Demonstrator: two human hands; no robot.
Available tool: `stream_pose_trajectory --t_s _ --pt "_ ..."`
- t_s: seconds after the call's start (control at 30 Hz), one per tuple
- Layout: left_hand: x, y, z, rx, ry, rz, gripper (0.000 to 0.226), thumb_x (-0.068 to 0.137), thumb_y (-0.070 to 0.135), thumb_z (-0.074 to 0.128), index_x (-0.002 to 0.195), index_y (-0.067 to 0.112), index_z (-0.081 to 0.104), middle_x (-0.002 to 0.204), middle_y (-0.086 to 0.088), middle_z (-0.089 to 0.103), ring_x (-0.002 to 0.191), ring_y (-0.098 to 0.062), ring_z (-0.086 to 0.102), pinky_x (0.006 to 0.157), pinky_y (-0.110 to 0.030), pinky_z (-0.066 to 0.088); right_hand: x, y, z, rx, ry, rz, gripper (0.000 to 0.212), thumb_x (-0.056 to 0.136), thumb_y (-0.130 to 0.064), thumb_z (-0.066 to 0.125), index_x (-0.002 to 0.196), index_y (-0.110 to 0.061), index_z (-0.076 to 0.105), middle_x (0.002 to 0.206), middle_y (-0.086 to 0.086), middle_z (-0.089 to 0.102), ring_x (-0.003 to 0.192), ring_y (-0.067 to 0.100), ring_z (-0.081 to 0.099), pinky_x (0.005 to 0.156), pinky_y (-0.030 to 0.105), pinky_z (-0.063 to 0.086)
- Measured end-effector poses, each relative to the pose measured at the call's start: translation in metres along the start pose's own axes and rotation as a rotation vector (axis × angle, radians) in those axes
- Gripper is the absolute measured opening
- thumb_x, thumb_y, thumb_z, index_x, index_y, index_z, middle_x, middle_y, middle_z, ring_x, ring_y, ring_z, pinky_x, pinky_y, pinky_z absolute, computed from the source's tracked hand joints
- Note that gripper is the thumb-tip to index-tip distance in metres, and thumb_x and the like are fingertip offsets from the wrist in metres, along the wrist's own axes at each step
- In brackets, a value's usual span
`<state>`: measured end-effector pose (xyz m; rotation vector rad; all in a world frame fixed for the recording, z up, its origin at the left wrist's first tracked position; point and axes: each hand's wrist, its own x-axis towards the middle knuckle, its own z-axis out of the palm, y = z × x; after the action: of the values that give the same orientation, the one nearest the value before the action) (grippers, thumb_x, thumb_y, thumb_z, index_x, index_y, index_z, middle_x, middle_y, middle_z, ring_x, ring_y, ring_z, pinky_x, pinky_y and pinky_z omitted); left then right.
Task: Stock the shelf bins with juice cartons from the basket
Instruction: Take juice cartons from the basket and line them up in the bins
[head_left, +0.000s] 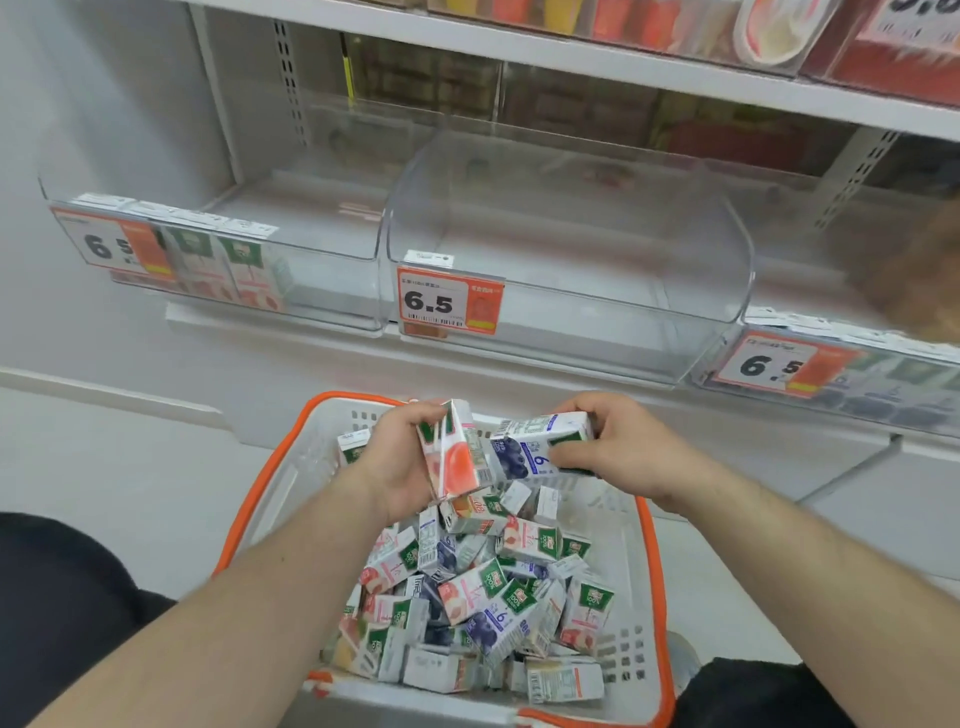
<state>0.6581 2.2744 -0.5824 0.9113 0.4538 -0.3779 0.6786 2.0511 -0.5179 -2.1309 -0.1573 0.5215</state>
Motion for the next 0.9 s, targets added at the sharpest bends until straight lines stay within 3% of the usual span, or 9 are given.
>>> stream_pose_trajectory --t_s 0.1,0.2,0.33,0.4,0.47,0.53,0.6,0.73,0.9 --pt "0.002 -0.003 0.010 0.043 0.060 -0.039 0.030 0.086 0.047 0.058 0.085 0.017 0.061 0.085 -0.011 0.060 0.087 -0.030 0.060 0.096 -0.048 0.044 0.000 0.007 0.000 -0.012 0.101 0.001 0.032 0.071 -0.011 0.082 0.096 -0.022 0.065 0.088 0.006 0.073 0.080 0.028 0.071 0.078 0.050 0.058" --pt "-0.002 -0.004 0.022 0.257 0.088 -0.052 0.029 0.092 0.046 0.056 0.089 0.017 0.060 0.080 -0.008 0.064 0.084 -0.028 0.061 0.092 -0.045 0.047 -0.003 0.008 0.000 -0.110 0.164 -0.002 0.055 0.064 -0.018 0.089 0.104 -0.031 0.054 0.098 0.003 0.067 0.077 0.023 0.070 0.067 0.039 0.059" --pt "-0.005 -0.009 0.031 0.927 0.091 0.239 0.014 0.091 0.024 0.057 0.081 0.017 0.064 0.081 0.001 0.065 0.072 -0.014 0.062 0.070 -0.025 0.049 -0.007 0.004 0.003 -0.233 0.206 -0.094 0.071 0.063 -0.025 0.091 0.110 -0.041 0.040 0.096 -0.007 0.065 0.076 0.008 0.062 0.058 0.019 0.045" --pt "-0.003 -0.012 0.032 1.212 0.086 0.352 0.004 0.082 0.029 0.061 0.082 0.026 0.062 0.089 0.006 0.067 0.083 -0.018 0.065 0.080 -0.029 0.052 -0.009 0.001 0.003 -0.294 0.216 -0.137 0.072 0.064 -0.028 0.090 0.110 -0.043 0.037 0.092 -0.011 0.064 0.075 0.003 0.059 0.057 0.017 0.040" --pt "-0.004 -0.016 0.037 1.377 0.006 0.370 0.028 0.074 0.041 0.066 0.101 0.040 0.056 0.097 0.011 0.061 0.092 -0.014 0.061 0.083 -0.033 0.051 -0.012 -0.003 0.000 -0.329 0.218 -0.159 0.072 0.064 -0.027 0.089 0.110 -0.044 0.036 0.092 -0.011 0.064 0.074 0.003 0.060 0.058 0.018 0.042" --pt "-0.007 -0.020 0.049 1.439 -0.071 0.400 0.053 0.074 0.051 0.069 0.123 0.049 0.048 0.099 0.013 0.058 0.093 -0.008 0.057 0.078 -0.029 0.049 -0.015 -0.006 -0.006 -0.303 0.214 -0.176 0.071 0.065 -0.023 0.088 0.111 -0.044 0.039 0.092 -0.011 0.066 0.076 0.006 0.062 0.064 0.024 0.049" --pt "-0.007 -0.020 0.066 1.406 -0.068 0.468 0.053 0.078 0.057 0.066 0.127 0.050 0.048 0.102 0.015 0.062 0.094 -0.007 0.058 0.076 -0.029 0.049 -0.019 -0.009 -0.015 -0.204 0.213 -0.193 0.069 0.066 -0.015 0.086 0.112 -0.041 0.043 0.092 -0.010 0.068 0.078 0.009 0.064 0.072 0.032 0.055" --pt "-0.003 -0.016 0.103 1.440 0.007 0.601 0.045 0.082 0.064 0.056 0.123 0.045 0.054 0.107 0.014 0.068 0.096 -0.013 0.063 0.079 -0.037 0.054 -0.031 -0.015 -0.041 -0.116 0.377 -0.222 0.059 0.070 -0.017 0.082 0.114 -0.037 0.049 0.104 -0.014 0.061 0.082 0.004 0.061 0.073 0.024 0.051" --pt "0.005 -0.014 0.160 1.580 0.040 0.670 0.018 0.081 0.046 0.046 0.090 0.033 0.052 0.066 0.011 0.060 0.069 -0.014 0.057 0.053 -0.027 0.037 -0.046 -0.014 -0.064 -0.332 0.625 -0.155 0.064 0.065 -0.049 0.080 0.120 -0.030 0.054 0.112 -0.006 0.059 0.101 0.014 0.056 0.086 0.032 0.048"
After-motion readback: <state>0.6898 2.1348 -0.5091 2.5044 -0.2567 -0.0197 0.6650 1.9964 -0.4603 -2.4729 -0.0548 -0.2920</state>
